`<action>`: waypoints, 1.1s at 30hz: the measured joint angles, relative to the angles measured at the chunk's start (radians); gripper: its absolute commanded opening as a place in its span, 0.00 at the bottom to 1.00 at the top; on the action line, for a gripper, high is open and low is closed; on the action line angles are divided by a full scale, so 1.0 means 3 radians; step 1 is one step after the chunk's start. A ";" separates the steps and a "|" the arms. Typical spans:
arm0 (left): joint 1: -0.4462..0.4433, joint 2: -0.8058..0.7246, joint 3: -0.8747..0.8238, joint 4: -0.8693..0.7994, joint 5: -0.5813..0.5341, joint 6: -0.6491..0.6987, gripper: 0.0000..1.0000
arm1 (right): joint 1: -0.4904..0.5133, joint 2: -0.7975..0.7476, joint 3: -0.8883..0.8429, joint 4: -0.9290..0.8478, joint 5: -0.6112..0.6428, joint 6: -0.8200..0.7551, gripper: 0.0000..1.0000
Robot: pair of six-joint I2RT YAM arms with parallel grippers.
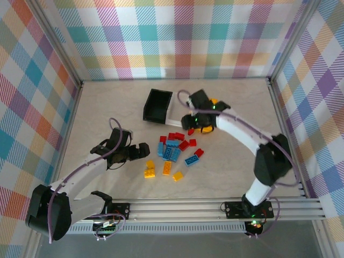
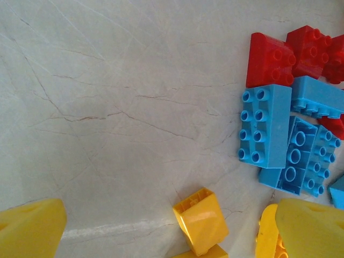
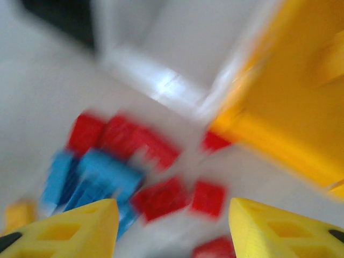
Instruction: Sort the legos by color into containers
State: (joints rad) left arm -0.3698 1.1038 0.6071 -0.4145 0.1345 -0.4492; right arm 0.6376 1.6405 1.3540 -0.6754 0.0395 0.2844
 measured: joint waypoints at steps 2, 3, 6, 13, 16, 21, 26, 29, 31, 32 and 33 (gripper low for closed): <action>0.0000 0.0001 0.0000 0.0008 -0.0001 0.0000 1.00 | 0.0364 -0.0268 -0.0376 -0.0005 -0.0089 0.0095 0.60; 0.0000 0.0001 0.0000 0.0006 -0.0003 0.0000 1.00 | 0.0553 -0.0343 -0.0554 -0.0028 -0.0123 0.0158 0.60; 0.0000 0.0001 0.0000 0.0006 -0.0003 -0.0001 1.00 | 0.1069 -0.0334 -0.0916 -0.0132 -0.0109 0.0366 0.61; 0.0000 -0.0071 0.0000 0.0004 -0.0004 -0.0010 1.00 | 0.1756 -0.0177 -0.1088 -0.0235 -0.0045 0.0763 0.62; 0.0000 -0.0117 0.0000 0.0001 -0.0004 -0.0011 1.00 | 0.1762 -0.0071 -0.1088 -0.0183 -0.0019 0.0839 0.68; 0.0000 -0.0188 0.0000 -0.0017 -0.0019 -0.0009 1.00 | 0.1762 0.0140 -0.1066 -0.0131 0.0071 0.0858 0.70; 0.0001 -0.0200 0.0000 -0.0020 -0.0046 0.0003 1.00 | 0.1762 0.0319 -0.0951 -0.0114 0.0164 0.0841 0.71; 0.0001 -0.0198 0.0000 -0.0019 -0.0051 0.0005 1.00 | 0.1756 0.0402 -0.0858 -0.0093 0.0198 0.0823 0.71; 0.0001 -0.0197 0.0000 -0.0018 -0.0051 0.0014 1.00 | 0.1743 0.0468 -0.0786 -0.0093 0.0221 0.0801 0.70; 0.0001 -0.0192 0.0000 -0.0018 -0.0051 0.0015 1.00 | 0.1737 0.0501 -0.0750 -0.0093 0.0230 0.0788 0.70; 0.0005 -0.0186 0.0000 -0.0018 -0.0051 0.0018 1.00 | 0.1734 0.0535 -0.0720 -0.0090 0.0238 0.0773 0.69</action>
State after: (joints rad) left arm -0.3683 1.0481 0.6071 -0.4198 0.1192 -0.4438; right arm 1.1580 1.8011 1.1381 -0.7025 0.1108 0.5163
